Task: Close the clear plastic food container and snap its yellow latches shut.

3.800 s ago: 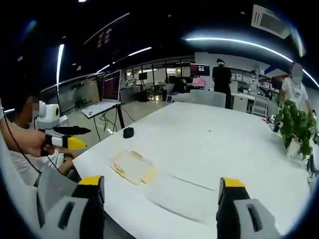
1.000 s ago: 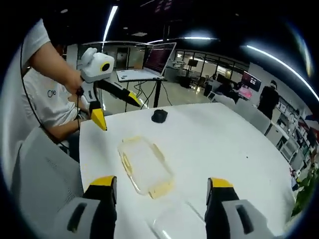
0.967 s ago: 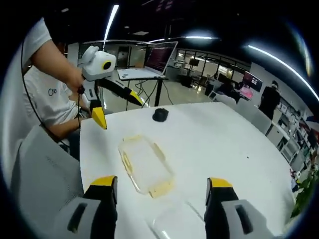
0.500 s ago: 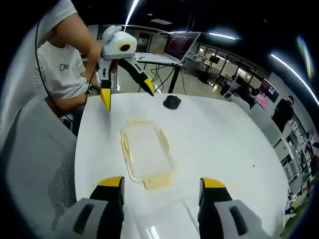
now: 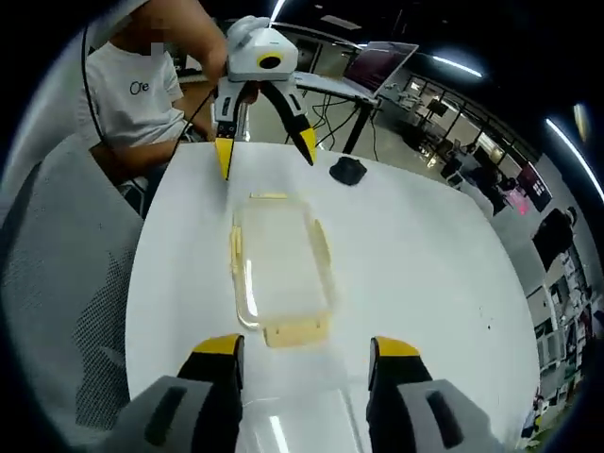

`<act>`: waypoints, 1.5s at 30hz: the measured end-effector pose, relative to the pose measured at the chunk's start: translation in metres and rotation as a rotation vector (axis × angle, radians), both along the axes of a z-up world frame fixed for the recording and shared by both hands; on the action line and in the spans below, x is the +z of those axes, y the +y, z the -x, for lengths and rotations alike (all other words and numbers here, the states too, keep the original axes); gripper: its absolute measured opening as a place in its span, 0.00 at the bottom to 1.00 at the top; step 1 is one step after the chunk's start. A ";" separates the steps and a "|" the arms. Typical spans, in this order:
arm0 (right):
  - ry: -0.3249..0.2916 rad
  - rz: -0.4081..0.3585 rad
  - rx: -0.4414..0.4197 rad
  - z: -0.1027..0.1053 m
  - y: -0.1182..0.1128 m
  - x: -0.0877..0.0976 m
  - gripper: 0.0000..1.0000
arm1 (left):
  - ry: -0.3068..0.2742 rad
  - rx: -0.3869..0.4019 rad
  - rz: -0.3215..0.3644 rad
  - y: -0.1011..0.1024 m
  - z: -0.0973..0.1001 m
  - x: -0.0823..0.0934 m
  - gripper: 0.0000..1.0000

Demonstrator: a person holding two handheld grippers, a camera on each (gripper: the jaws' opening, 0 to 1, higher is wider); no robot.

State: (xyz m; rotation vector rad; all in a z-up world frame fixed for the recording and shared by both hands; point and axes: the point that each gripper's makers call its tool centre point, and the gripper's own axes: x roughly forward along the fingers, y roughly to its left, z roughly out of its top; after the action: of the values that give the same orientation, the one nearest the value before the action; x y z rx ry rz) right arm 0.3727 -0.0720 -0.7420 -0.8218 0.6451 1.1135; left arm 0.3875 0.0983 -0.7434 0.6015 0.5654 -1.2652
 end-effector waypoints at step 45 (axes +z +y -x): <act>0.206 0.159 0.206 -0.007 0.016 -0.060 0.37 | 0.061 -0.165 -0.183 0.008 -0.004 -0.051 0.44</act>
State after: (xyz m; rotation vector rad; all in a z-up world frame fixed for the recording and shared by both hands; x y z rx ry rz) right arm 0.3796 -0.0563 -0.8023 -0.9321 0.8432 1.3582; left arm 0.3919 0.1067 -0.7942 0.7770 0.6984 -1.3997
